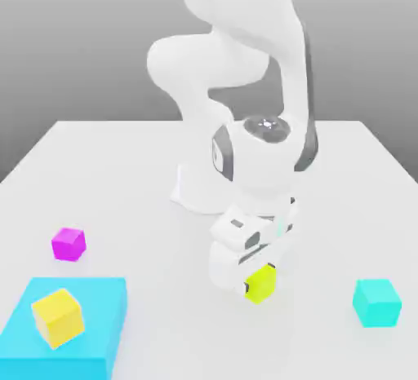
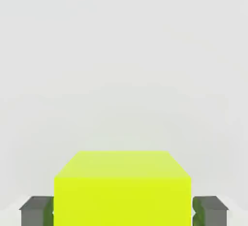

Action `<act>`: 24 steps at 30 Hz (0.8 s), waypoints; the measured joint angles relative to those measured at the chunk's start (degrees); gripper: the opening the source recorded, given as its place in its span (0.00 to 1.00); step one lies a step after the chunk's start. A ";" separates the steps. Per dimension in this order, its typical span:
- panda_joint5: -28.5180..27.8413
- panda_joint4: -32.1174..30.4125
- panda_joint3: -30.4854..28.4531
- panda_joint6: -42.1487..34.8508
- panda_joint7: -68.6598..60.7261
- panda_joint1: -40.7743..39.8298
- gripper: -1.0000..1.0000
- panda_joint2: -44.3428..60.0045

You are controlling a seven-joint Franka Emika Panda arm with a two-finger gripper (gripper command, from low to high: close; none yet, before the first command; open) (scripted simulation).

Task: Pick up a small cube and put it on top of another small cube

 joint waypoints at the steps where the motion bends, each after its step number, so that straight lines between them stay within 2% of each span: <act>1: -0.05 0.00 0.00 -0.03 0.05 0.00 0.00 0.00; 4: -0.23 -0.19 -0.02 -0.78 0.19 -0.02 0.00 -0.97; 11: 0.56 -2.65 0.40 -12.04 -0.35 -0.21 0.00 -14.69; 24: -0.54 14.20 6.43 -25.73 28.38 9.97 0.00 -11.37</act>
